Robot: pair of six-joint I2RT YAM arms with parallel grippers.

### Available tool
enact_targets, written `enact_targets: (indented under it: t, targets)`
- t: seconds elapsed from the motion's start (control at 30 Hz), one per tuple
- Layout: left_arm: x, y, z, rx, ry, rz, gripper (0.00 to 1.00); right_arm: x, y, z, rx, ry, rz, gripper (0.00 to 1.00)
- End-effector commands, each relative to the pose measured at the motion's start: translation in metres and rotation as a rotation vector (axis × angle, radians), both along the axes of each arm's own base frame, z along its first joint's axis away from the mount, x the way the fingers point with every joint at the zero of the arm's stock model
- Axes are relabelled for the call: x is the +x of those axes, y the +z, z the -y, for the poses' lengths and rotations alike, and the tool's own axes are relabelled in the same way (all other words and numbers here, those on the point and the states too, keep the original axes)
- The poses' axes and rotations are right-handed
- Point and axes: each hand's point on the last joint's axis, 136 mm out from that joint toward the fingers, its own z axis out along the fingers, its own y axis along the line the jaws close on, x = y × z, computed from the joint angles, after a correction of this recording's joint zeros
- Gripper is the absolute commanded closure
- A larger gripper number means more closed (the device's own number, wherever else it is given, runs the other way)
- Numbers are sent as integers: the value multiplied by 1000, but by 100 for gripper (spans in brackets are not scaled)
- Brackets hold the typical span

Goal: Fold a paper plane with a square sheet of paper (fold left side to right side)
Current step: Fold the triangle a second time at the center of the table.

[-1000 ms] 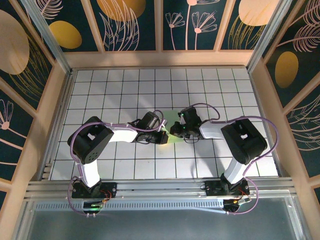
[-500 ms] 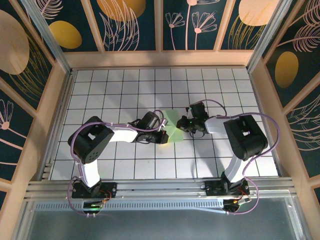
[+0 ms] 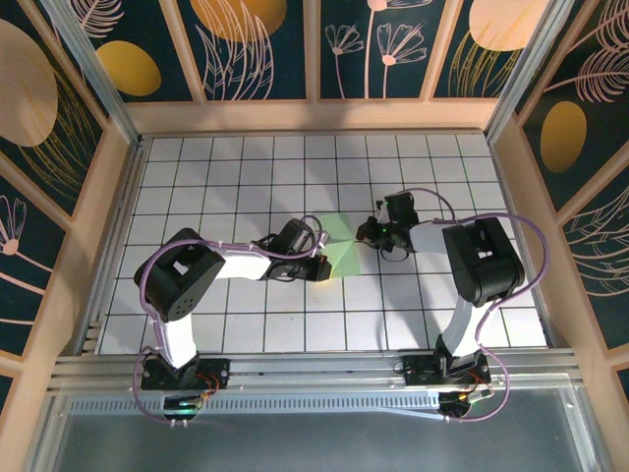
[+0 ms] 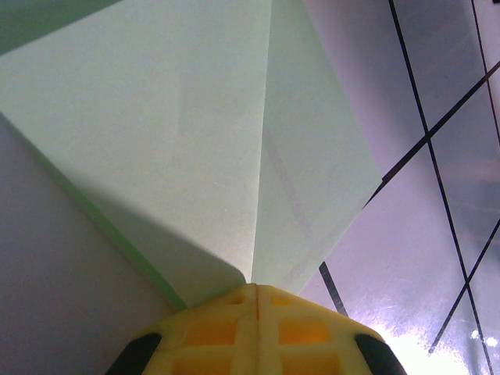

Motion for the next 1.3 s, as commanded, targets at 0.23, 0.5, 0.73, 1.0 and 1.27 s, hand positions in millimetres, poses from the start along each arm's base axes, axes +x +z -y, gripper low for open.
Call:
enact_targets:
  t: [0.23, 0.5, 0.73, 1.0, 1.27]
  targets:
    - [-30, -45, -33, 166, -3, -123, 100, -2, 39, 0, 22, 16, 111, 100]
    - [-30, -45, -33, 166, -5, -120, 100, -39, 39, -52, 144, 146, 63, 100]
    - [-29, -43, -32, 165, -5, -118, 100, -44, 15, -72, 137, 160, 2, 100]
    - [-16, -16, -11, 66, 21, -105, 100, -48, -17, -53, 27, 112, -76, 100]
    - [-3, 17, 13, -48, 8, -84, 100, -56, -23, -52, 32, 114, -106, 100]
